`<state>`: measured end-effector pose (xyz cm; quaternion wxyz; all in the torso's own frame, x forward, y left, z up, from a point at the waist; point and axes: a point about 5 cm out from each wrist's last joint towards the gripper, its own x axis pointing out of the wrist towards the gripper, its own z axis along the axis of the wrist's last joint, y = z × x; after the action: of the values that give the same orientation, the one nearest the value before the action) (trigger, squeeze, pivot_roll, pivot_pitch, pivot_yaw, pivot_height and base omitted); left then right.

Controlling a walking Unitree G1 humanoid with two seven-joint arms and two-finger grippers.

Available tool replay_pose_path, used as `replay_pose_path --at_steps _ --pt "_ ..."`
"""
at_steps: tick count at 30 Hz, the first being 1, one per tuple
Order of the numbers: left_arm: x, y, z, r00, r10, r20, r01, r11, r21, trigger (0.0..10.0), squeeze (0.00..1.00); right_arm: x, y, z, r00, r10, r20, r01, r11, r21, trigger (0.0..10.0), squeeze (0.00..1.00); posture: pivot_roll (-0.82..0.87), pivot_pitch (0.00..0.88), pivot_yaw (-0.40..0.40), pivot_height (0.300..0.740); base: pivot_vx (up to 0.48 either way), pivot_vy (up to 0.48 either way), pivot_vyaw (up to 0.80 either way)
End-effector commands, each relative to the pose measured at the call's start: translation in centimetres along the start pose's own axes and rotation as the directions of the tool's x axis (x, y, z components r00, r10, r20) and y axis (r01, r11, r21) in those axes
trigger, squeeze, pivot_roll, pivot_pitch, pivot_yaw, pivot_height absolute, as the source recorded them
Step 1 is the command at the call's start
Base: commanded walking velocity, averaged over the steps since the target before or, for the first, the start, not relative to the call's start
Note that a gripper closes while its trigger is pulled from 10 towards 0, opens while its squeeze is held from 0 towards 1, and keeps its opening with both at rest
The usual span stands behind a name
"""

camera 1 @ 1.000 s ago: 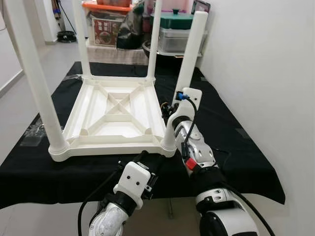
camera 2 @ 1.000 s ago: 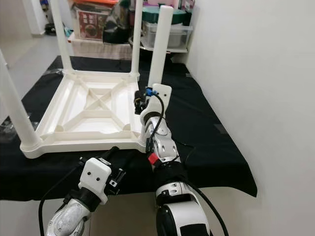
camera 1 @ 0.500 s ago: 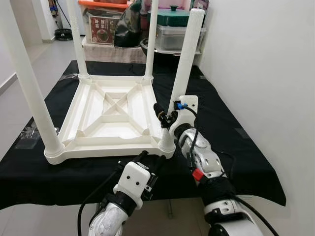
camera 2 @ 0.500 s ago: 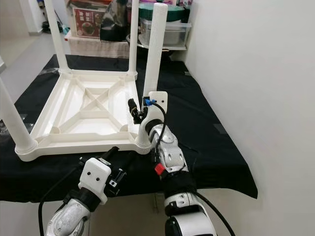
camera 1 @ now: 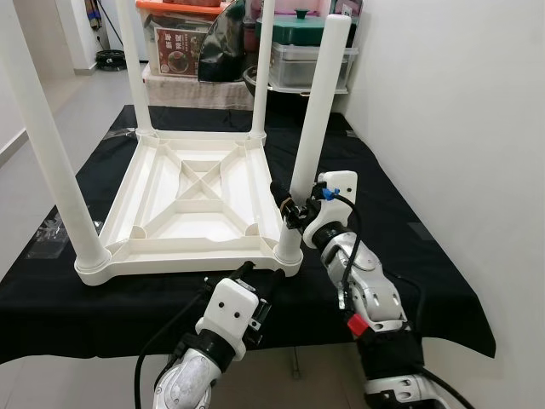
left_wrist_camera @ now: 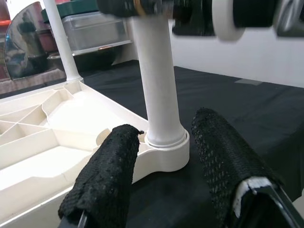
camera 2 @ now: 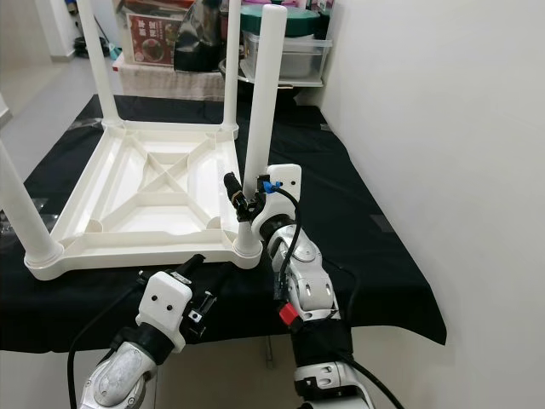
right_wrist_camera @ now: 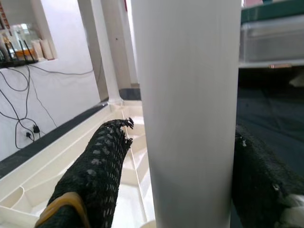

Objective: Building children table

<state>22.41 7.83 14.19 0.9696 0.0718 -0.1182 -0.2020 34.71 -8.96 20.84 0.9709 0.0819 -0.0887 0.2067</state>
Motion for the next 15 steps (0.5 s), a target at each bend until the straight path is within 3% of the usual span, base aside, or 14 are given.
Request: replay_pose_path --at_steps 1,10,15 --pt "0.1 0.1 -0.5 1.0 -0.006 -0.02 0.006 1.0 -0.014 10.0 0.0 0.0 -0.1 0.7 1.0 -0.002 0.022 0.003 1.0 -0.017 10.0 0.0 0.06 0.0 -0.088 0.74 0.0 0.0 0.0" --pt "0.8 1.9 -0.5 0.999 0.038 -0.009 -0.038 0.999 -0.021 10.0 0.0 0.7 -1.4 3.2 0.994 -0.075 0.085 0.081 0.994 -0.071 10.0 0.0 0.06 0.0 -0.088 0.74 0.0 0.0 0.0" --pt "2.1 3.6 0.3 0.996 0.081 0.031 -0.081 0.997 -0.013 10.0 0.0 2.1 -2.6 6.2 0.974 -0.154 0.167 0.168 0.983 -0.072 10.0 0.0 0.06 0.0 -0.089 0.74 0.0 0.0 0.0"
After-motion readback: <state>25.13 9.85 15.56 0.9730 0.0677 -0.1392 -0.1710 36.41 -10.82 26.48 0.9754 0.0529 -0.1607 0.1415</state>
